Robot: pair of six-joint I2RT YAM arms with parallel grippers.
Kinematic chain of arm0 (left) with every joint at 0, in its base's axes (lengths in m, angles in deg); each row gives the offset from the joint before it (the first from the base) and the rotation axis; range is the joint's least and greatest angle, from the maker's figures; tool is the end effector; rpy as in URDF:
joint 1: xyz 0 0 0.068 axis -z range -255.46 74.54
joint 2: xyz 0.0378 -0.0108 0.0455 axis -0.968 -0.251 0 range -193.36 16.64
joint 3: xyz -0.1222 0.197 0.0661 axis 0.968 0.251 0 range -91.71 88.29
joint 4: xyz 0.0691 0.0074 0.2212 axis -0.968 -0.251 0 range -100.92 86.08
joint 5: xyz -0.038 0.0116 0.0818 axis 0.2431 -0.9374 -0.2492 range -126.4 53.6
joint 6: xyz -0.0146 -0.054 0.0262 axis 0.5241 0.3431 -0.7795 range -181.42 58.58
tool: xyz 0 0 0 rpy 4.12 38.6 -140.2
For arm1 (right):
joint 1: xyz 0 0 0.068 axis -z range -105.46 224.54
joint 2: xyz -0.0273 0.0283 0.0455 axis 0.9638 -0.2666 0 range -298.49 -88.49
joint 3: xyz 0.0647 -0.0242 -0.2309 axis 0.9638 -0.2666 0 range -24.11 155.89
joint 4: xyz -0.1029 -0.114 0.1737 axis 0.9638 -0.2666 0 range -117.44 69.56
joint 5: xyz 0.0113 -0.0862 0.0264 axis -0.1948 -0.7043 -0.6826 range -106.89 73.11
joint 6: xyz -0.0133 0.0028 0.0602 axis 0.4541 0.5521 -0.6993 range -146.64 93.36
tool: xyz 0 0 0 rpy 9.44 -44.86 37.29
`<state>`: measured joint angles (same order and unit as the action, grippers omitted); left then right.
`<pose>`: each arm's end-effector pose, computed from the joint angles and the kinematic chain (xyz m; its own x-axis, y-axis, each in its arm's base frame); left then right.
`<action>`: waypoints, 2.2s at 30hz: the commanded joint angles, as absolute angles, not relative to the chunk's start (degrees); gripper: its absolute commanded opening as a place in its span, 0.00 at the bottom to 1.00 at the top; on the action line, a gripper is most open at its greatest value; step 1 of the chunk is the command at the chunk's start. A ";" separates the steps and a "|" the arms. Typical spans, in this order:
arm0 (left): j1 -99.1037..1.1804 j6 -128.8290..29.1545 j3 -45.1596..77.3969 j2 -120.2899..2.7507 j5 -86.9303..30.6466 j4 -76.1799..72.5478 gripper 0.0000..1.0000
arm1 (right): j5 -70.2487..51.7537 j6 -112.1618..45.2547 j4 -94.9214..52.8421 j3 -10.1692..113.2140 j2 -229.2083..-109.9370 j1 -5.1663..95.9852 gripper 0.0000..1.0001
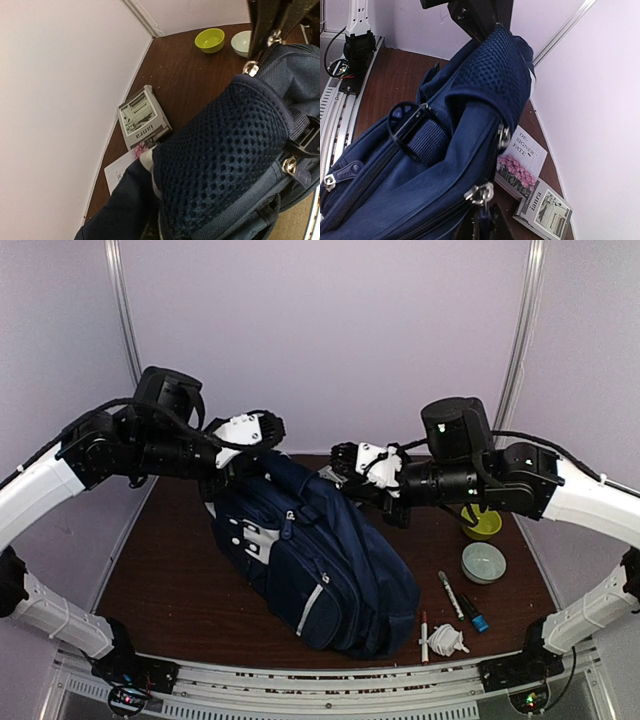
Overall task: Pack the student bag
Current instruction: Hold the student bag at the center of the board, then unzip the largest pocket of the student bag, then hold the student bag at the center of the board.
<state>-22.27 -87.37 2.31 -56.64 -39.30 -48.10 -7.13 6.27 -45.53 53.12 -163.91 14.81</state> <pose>0.1522 -0.1996 0.3771 0.0574 0.6529 -0.7552 0.8326 0.3861 0.3971 0.1359 0.2485 0.3564 0.3379 -0.4833 -0.8076 -0.8887 0.1187 -0.4429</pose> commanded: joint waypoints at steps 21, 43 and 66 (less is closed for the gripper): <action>-41.16 -66.34 6.86 -35.81 -48.17 -50.40 0.00 | -37.71 -7.31 -37.76 24.06 -142.46 17.19 0.00; -30.16 -79.18 34.56 -24.97 -23.26 -35.44 0.73 | -14.31 0.58 -29.74 61.38 -150.39 18.27 0.00; -26.11 -63.38 1.93 -59.74 -11.16 -23.87 0.88 | -2.46 -0.36 -26.87 59.36 -154.60 17.49 0.00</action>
